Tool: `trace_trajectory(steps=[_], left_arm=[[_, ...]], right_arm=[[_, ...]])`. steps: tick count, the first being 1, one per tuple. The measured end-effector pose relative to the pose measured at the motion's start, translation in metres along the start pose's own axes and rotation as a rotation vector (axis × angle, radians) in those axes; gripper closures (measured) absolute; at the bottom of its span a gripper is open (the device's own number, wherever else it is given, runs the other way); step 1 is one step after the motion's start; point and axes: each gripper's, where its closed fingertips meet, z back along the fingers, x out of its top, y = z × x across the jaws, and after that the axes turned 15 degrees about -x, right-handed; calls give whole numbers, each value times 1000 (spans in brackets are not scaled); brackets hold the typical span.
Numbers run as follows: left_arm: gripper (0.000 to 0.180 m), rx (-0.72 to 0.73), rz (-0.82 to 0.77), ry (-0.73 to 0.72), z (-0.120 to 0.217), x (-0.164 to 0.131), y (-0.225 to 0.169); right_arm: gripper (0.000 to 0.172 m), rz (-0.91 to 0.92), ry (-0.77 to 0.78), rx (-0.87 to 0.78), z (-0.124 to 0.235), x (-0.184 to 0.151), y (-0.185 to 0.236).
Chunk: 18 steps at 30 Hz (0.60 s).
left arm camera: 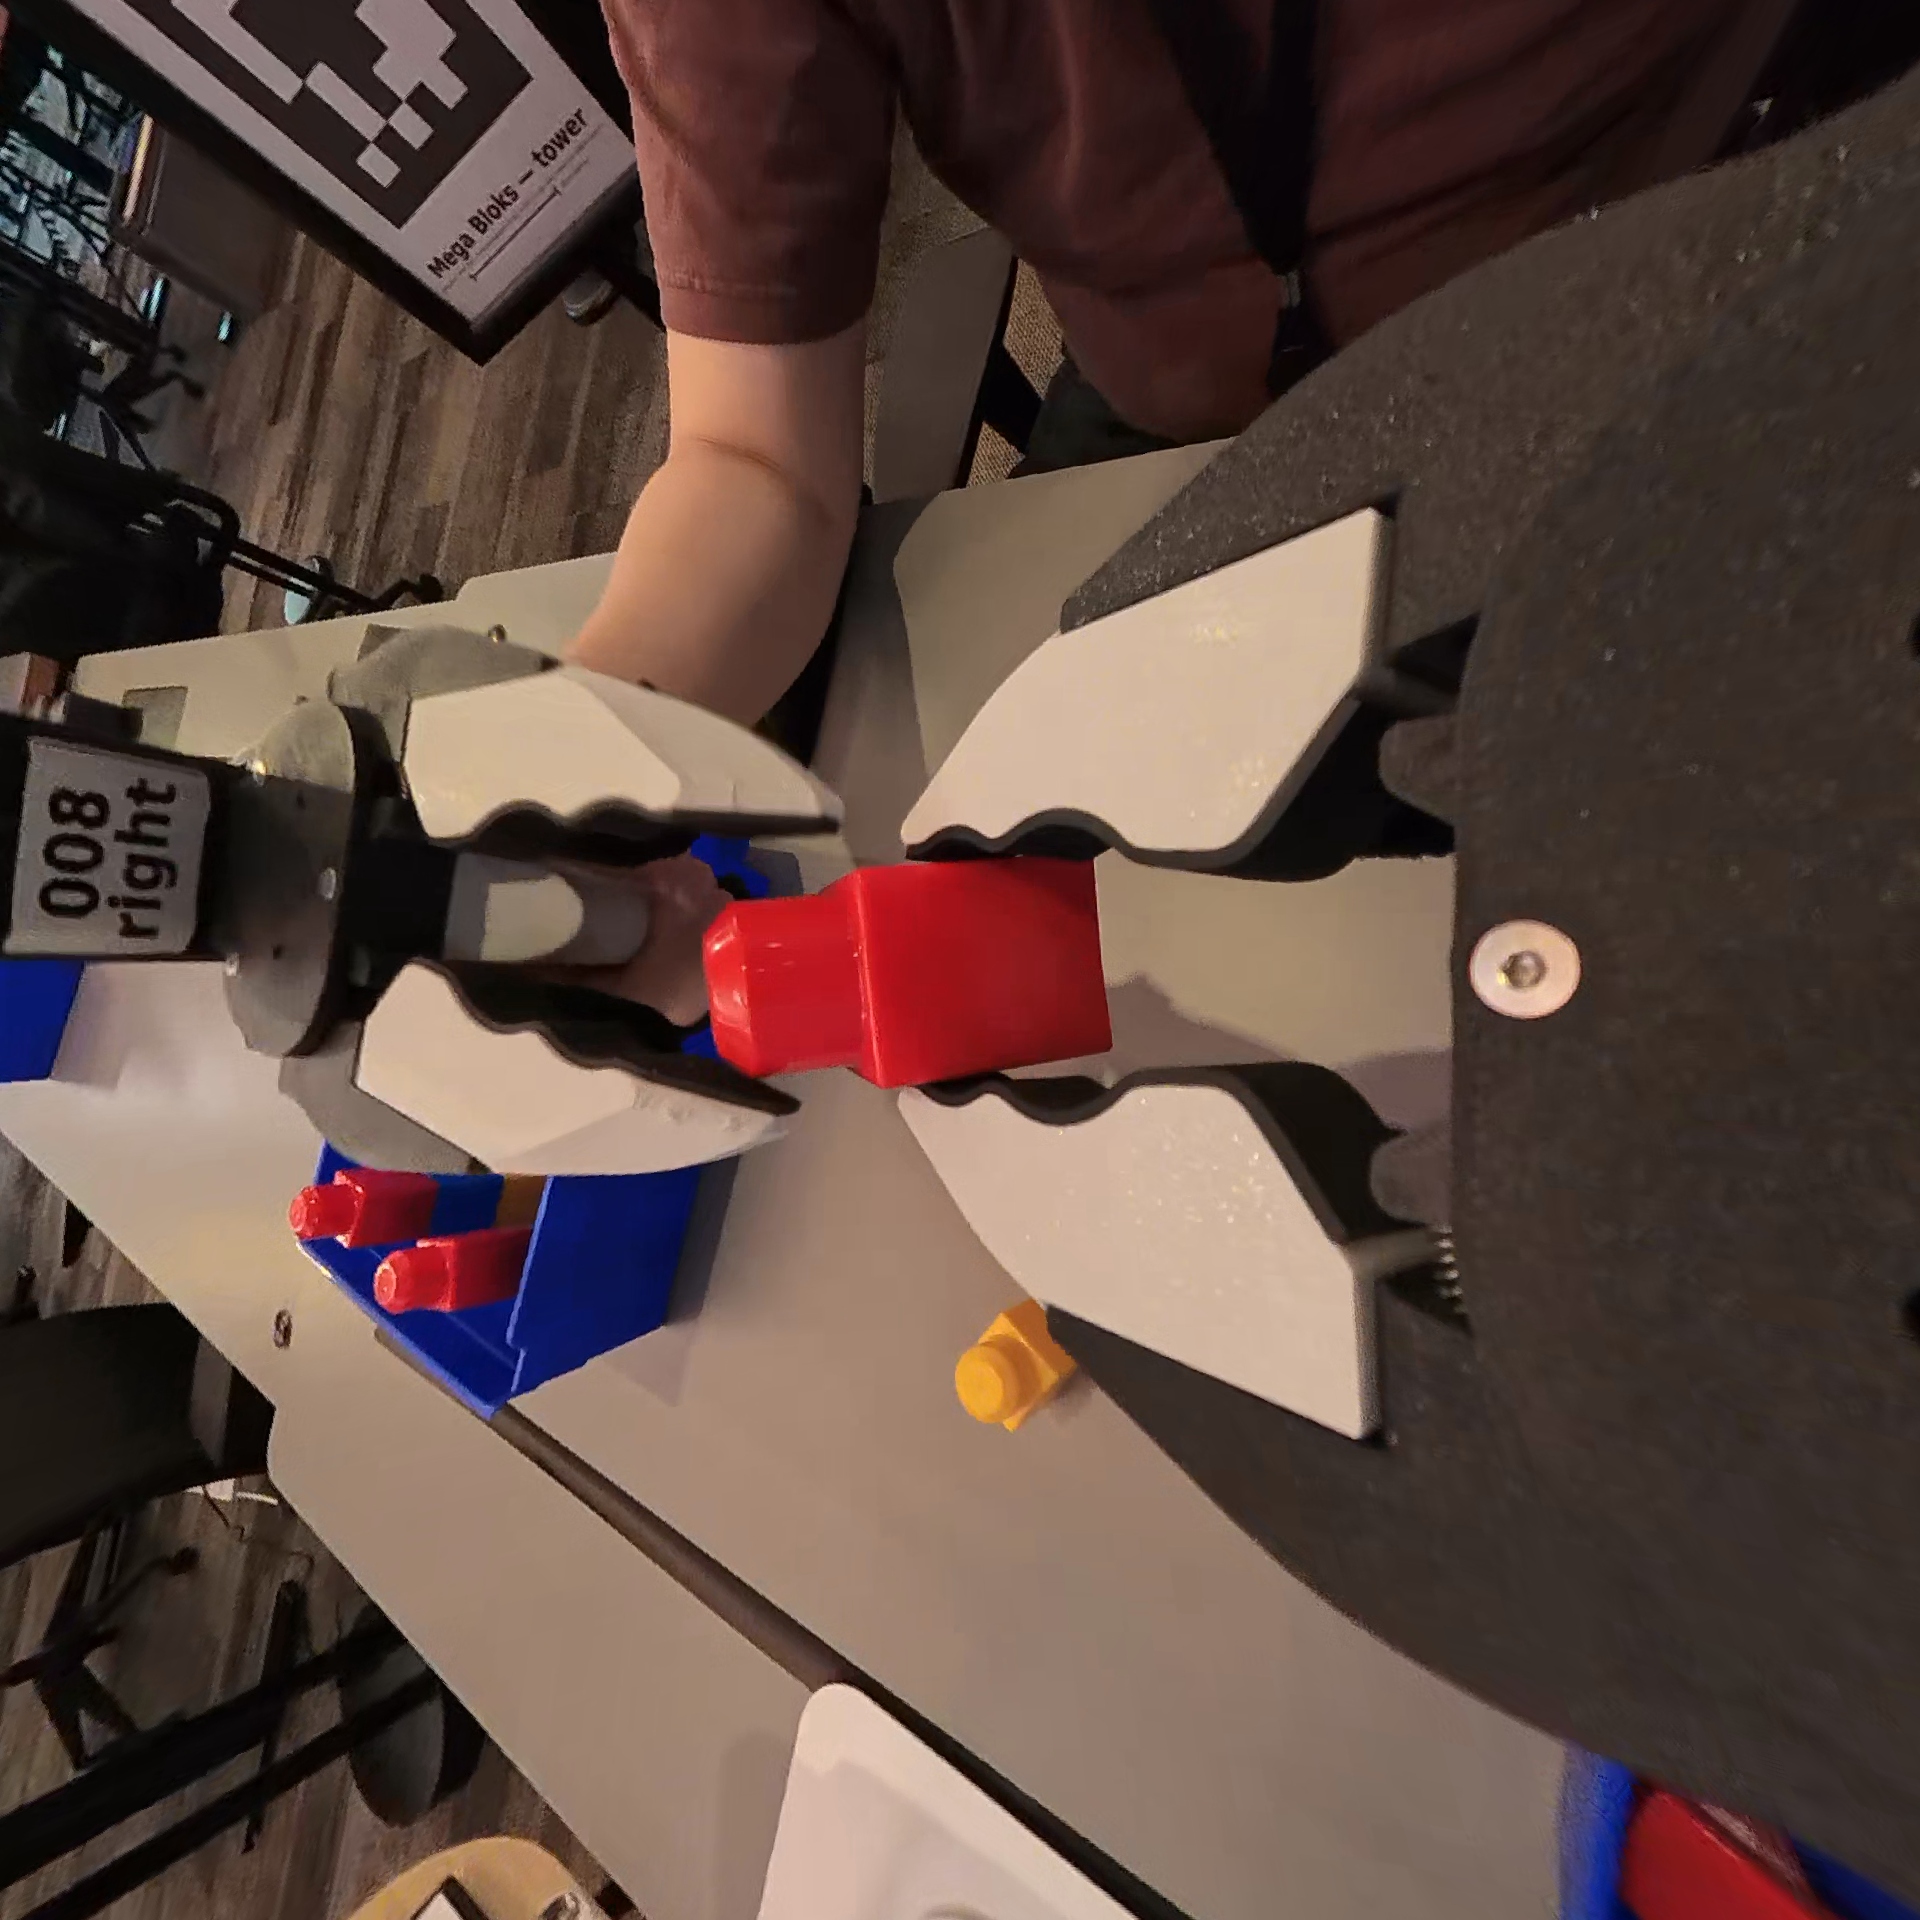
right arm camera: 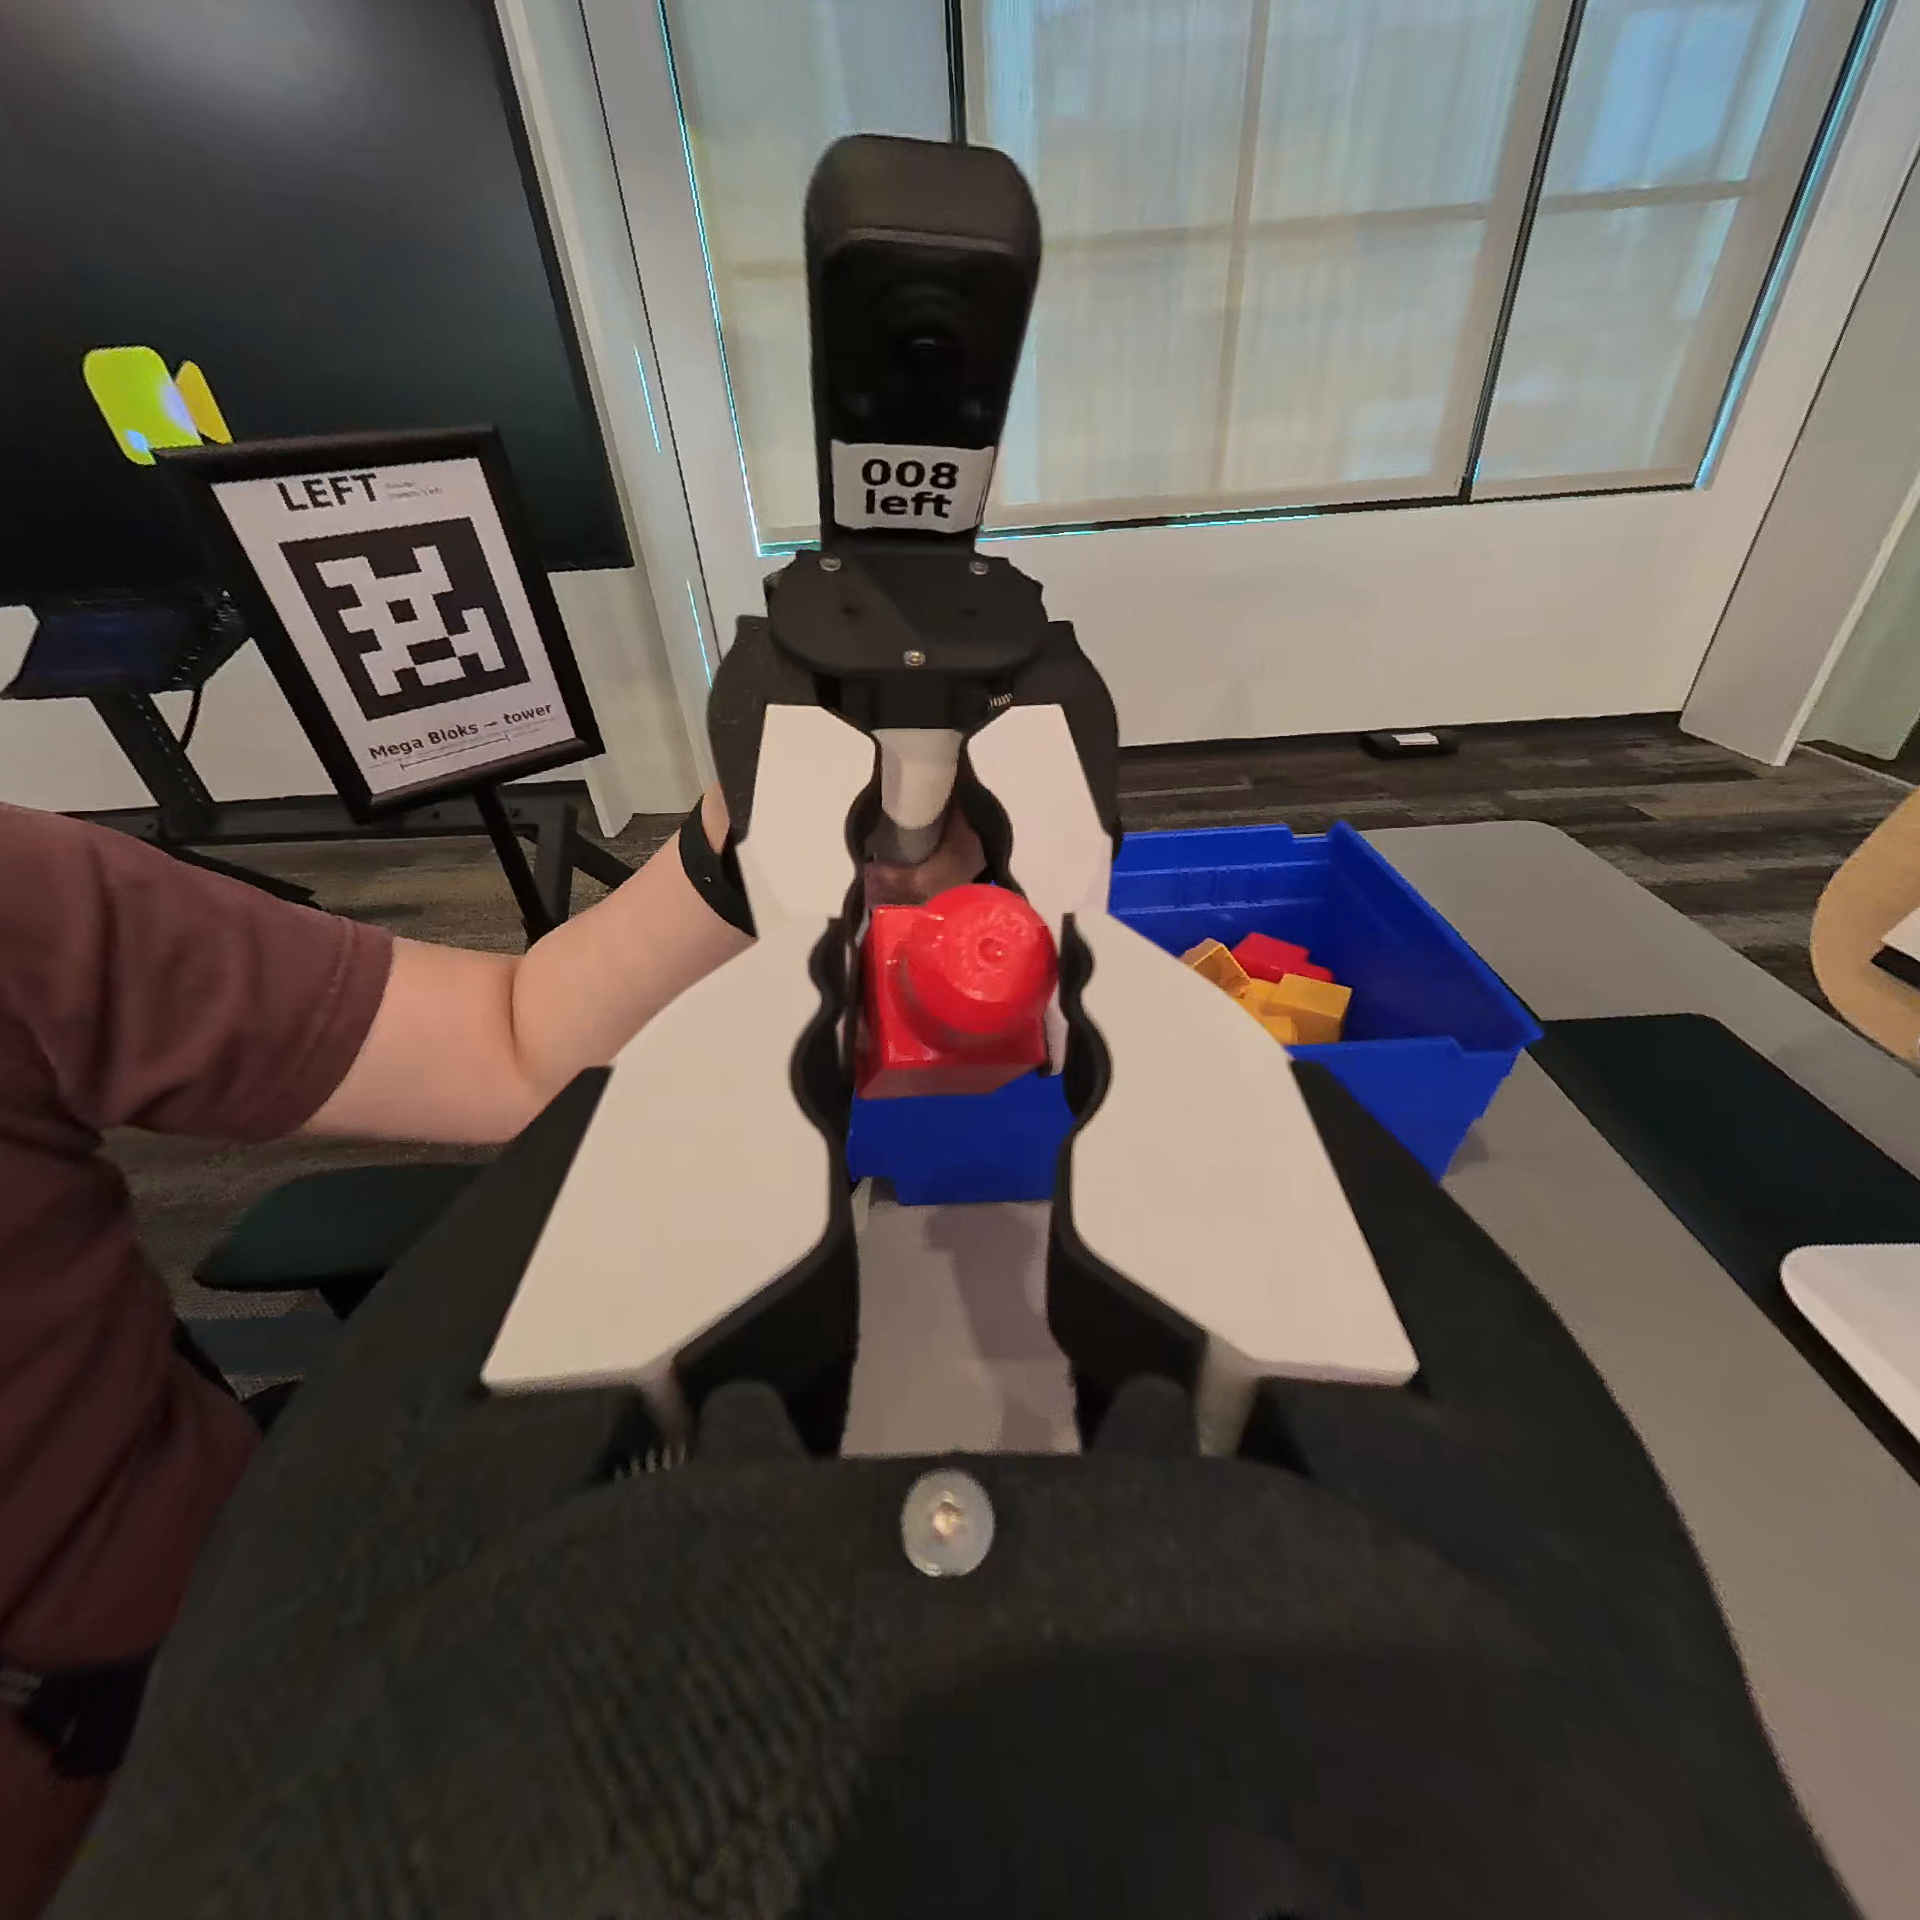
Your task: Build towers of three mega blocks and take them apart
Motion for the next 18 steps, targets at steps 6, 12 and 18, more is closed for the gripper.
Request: trace_trajectory(steps=[6, 12, 18], left_arm=[[144, -23, -21, -47, -2, 9, -5], [138, 11, -13, -10, -6, 0, 2], [141, 19, -10, -39, -13, -2, 11]], right_arm=[[141, -56, -13, 54, 4, 1, 1], [141, 15, 42, 8, 0, -7, 0], [142, 35, 83, -64, 0, -8, -6]])
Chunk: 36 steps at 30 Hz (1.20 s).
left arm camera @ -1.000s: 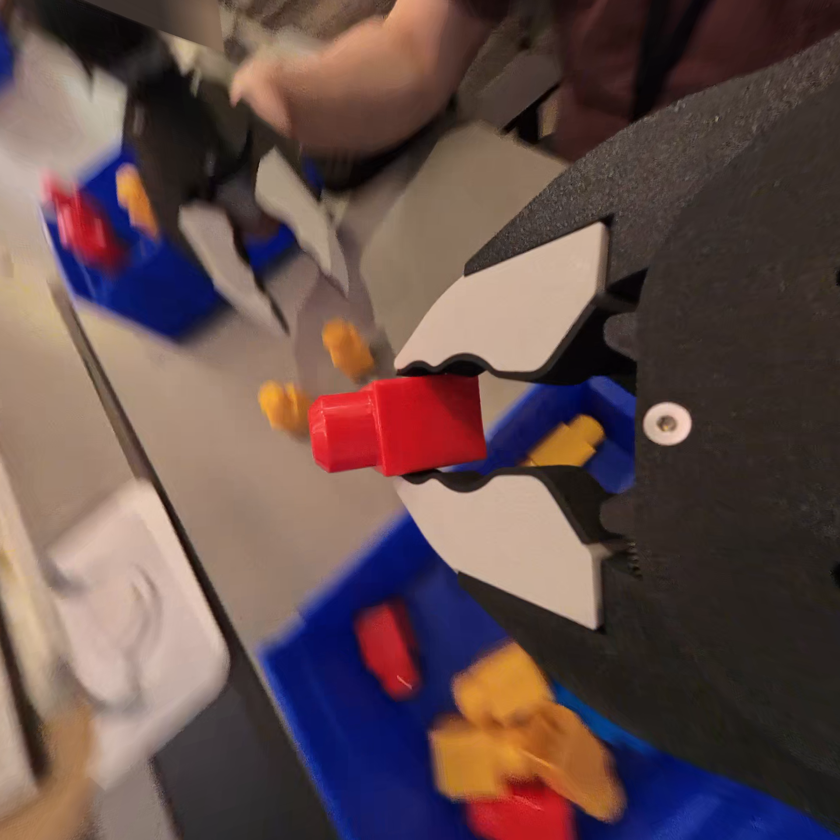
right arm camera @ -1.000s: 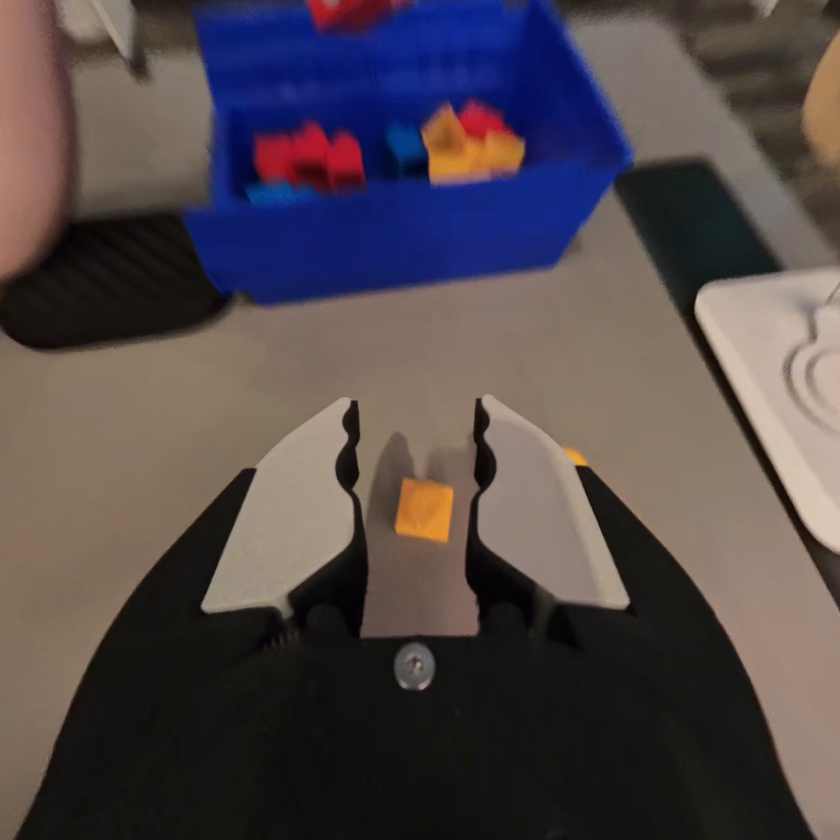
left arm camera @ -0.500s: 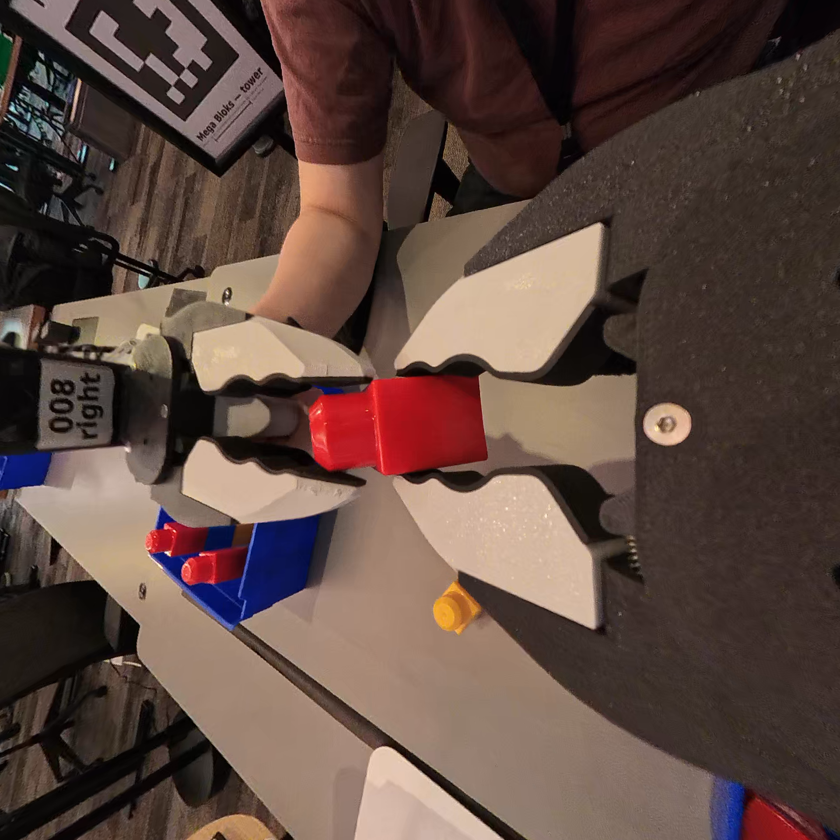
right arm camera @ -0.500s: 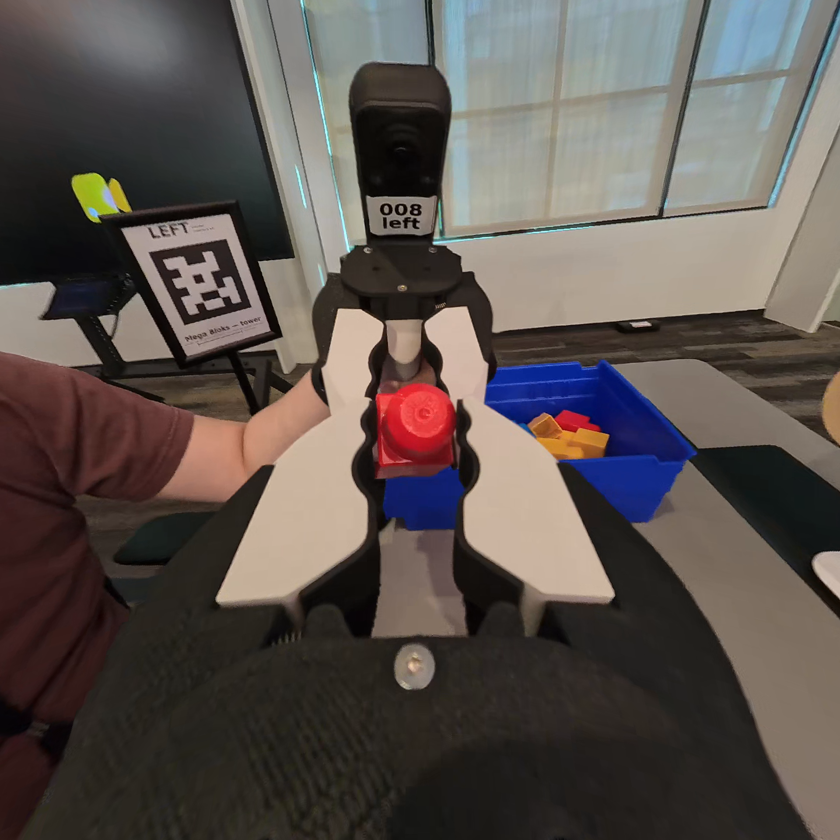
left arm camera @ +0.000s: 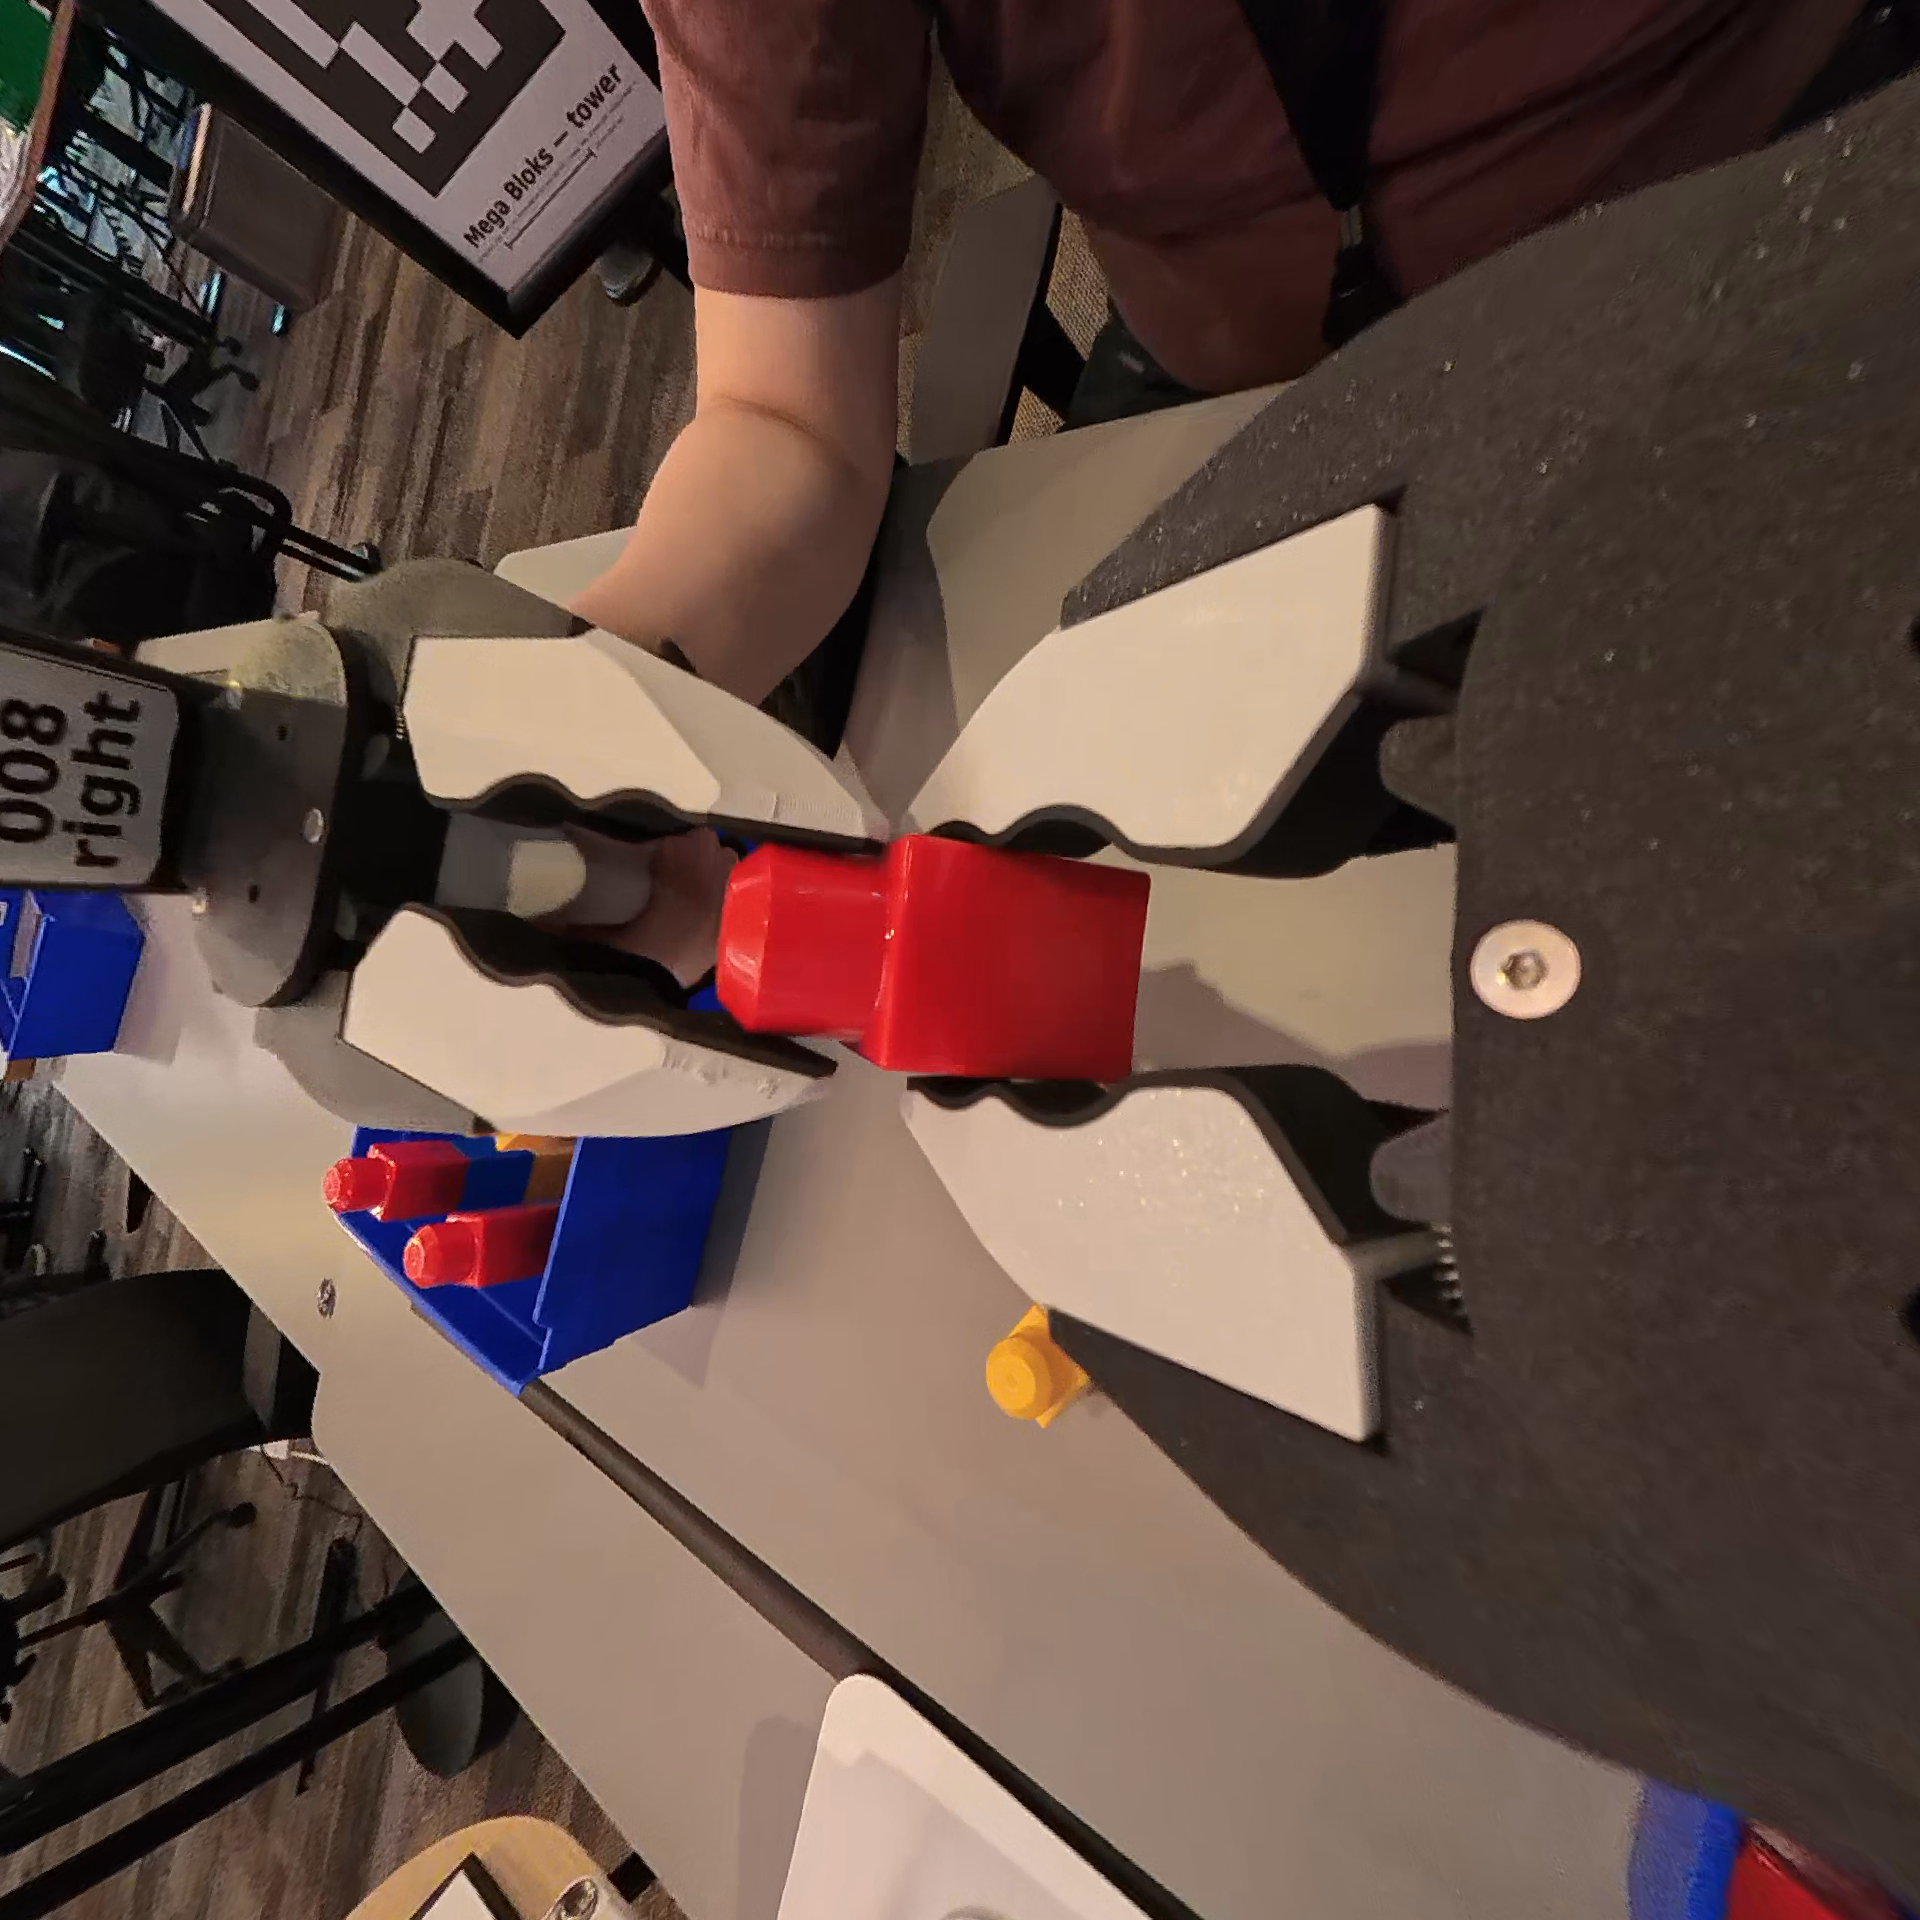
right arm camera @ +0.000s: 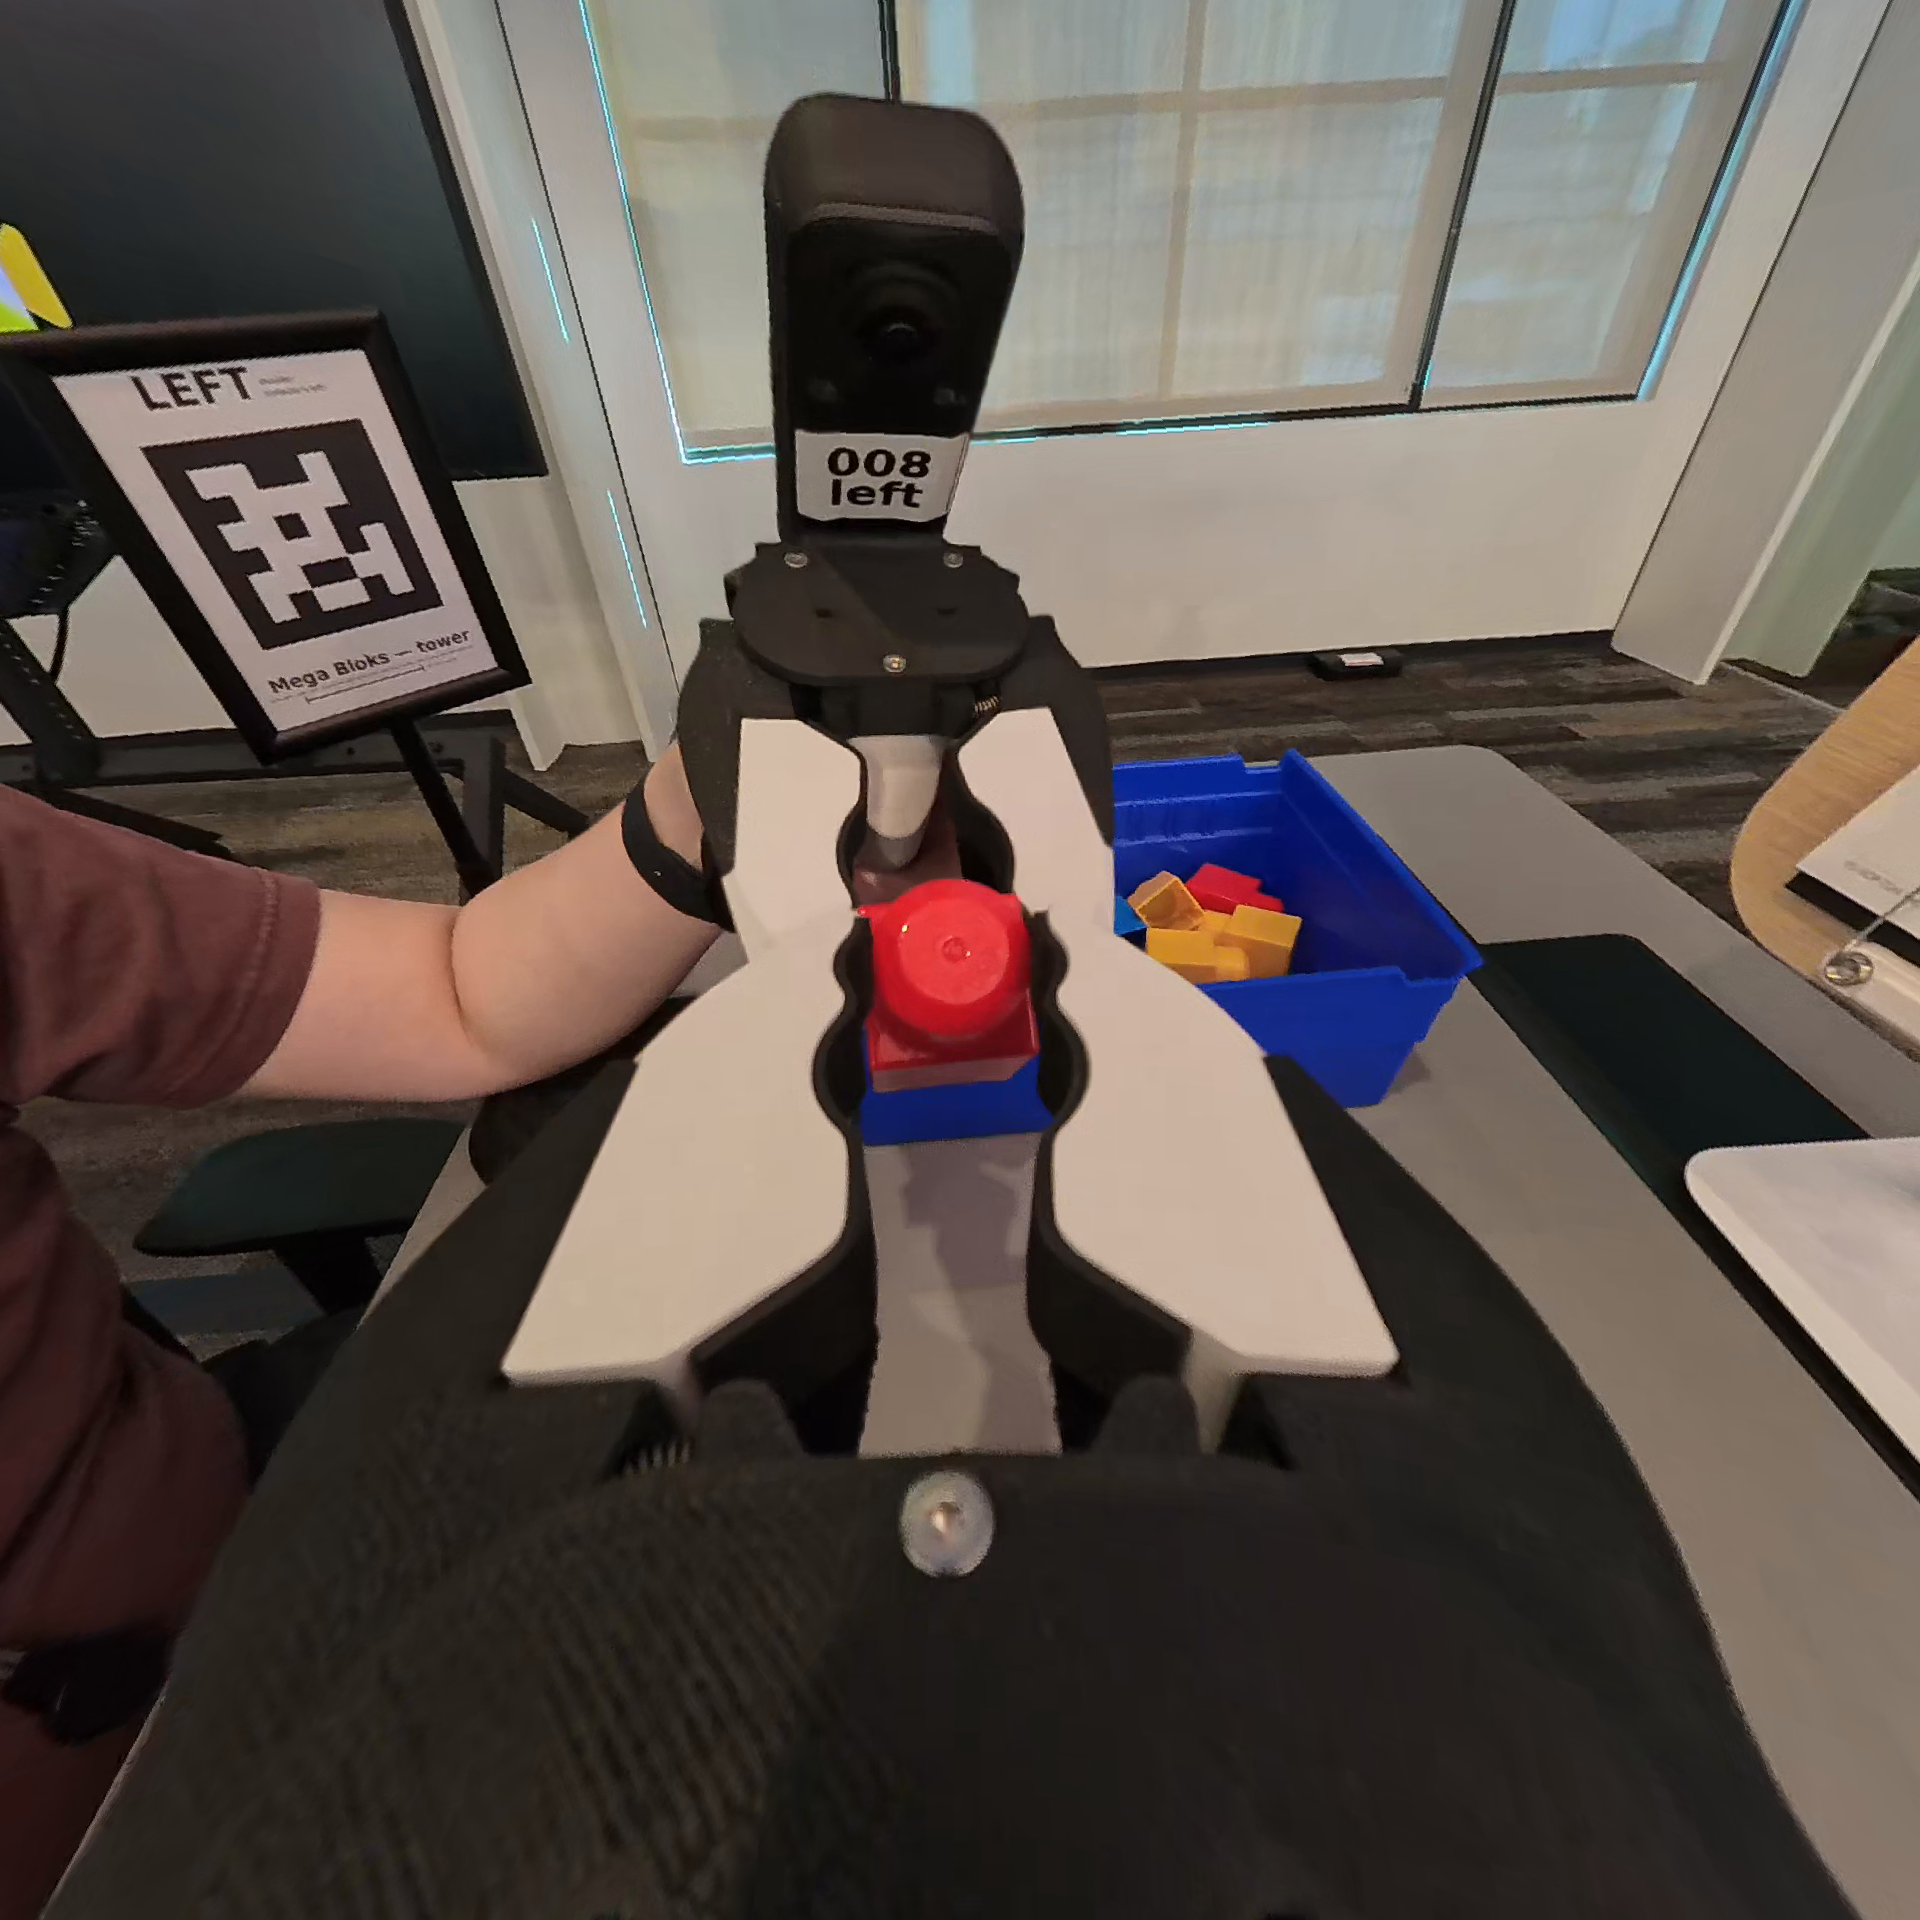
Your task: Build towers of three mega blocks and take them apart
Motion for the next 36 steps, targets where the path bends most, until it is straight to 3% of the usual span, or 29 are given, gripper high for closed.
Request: trace_trajectory(steps=[15, 16, 18, 21, 23, 26, 28, 31, 36], left_arm=[[143, -38, 19, 25, -10, -9, 2], [143, -21, 14, 17, -10, -7, 5], [143, 14, 4, 1, -7, -5, 10], [143, 54, 8, -32, 9, 0, 15], [143, 90, -3, -79, 28, 8, 16], [143, 148, -26, -162, 62, 20, 14], [143, 173, -41, -206, 81, 25, 10], [143, 224, -67, -241, 103, 29, 7], [143, 228, -92, -299, 121, 37, -3]], right_arm=[[141, 49, 51, -40, -1, -6, -2], [137, 59, 40, -45, -1, -4, -3], [113, 78, 9, -75, 1, 2, -6], [112, 135, 18, -141, 8, 1, -19], [114, 192, 151, -241, 8, -23, -40], [112, 201, 582, -283, 14, -101, -61], [120, 178, 765, -243, 16, -143, -64], [122, 110, 877, -232, 12, -178, -71], [120, 128, 936, -190, 11, -203, -73]])
